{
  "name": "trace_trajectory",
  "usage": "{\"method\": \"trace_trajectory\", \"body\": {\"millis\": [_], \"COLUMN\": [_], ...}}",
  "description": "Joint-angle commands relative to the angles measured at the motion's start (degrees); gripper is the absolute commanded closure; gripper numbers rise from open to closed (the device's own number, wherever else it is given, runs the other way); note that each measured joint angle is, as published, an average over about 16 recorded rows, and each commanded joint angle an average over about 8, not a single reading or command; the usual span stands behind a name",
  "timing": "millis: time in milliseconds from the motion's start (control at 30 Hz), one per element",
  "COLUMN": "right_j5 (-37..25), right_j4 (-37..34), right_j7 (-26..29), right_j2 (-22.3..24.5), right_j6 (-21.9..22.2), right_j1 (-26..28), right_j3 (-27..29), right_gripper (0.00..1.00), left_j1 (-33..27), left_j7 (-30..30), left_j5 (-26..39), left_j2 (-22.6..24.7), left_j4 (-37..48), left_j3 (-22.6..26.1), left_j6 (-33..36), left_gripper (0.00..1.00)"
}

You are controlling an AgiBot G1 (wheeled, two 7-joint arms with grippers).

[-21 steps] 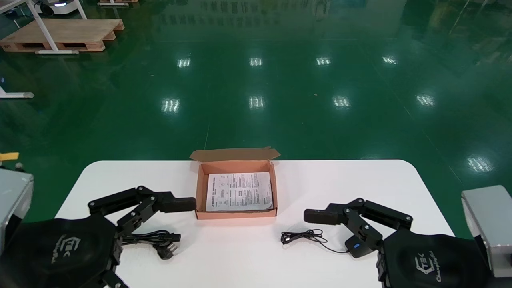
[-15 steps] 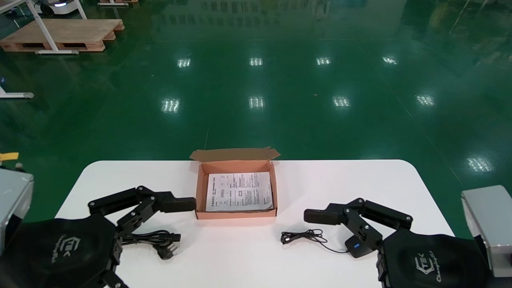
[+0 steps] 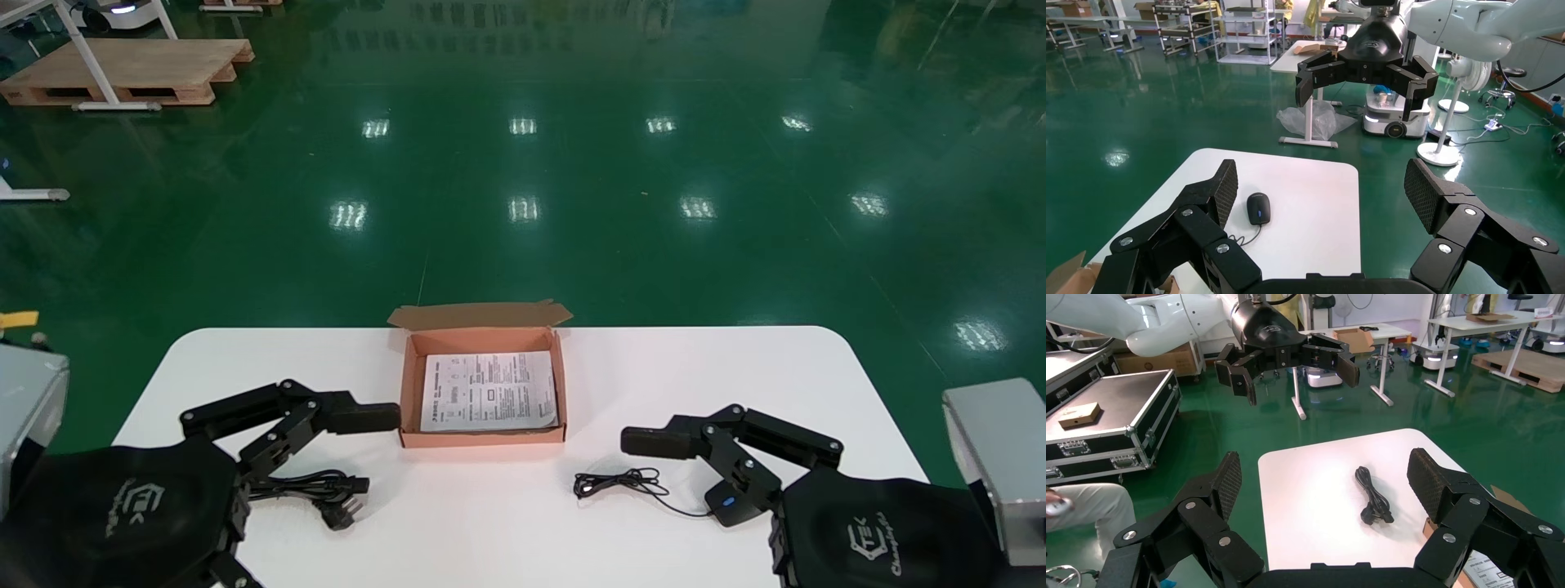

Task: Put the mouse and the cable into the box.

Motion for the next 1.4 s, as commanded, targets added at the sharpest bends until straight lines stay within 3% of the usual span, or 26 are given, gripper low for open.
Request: {"method": "trace_trajectory", "body": {"millis": [33,500,600,700,867,1067,1400], "right_j5": [0.0,-0.79,-5.54,-13.87,-30.2,-40.88,-41.91], "right_j4": [0.0,0.26,1.23,2.07,1.04,-0.9,-0.7], "right_j7": [0.0,-0.31,-1.47,-2.13,0.1,3.83,3.69], "right_j2": [0.0,0.1,-0.21,-1.5,-5.4,-9.11,-9.03], "right_j6": [0.0,0.02,1.41,3.56,8.94,14.61,14.72], "right_j1": [0.0,0.01,0.54,1.77,4.84,7.03,6.71], "right_j3": [0.0,-0.19,-1.59,-4.61,-10.83,-14.83,-15.04], "right_gripper": [0.0,0.0,0.0,0.0,0.0,0.0,0.0], "left_j1": [0.0,-0.2,-2.03,-6.34,-12.65,-13.47,-12.66], "left_j7": [0.0,-0.43,-1.01,0.19,1.33,-2.54,-1.42], "left_j5": [0.0,2.77,11.92,27.61,52.0,57.6,62.72], "left_j2": [0.0,-1.08,-2.84,-3.25,1.1,5.05,5.04], "left_j4": [0.0,-0.32,-1.62,-3.14,-3.57,-2.79,-1.96], "left_j3": [0.0,0.97,3.88,8.44,14.43,16.17,17.41], "left_j6": [0.0,0.16,-0.04,-0.96,-7.08,-14.86,-15.07], "left_gripper": [0.0,0.0,0.0,0.0,0.0,0.0,0.0]}}
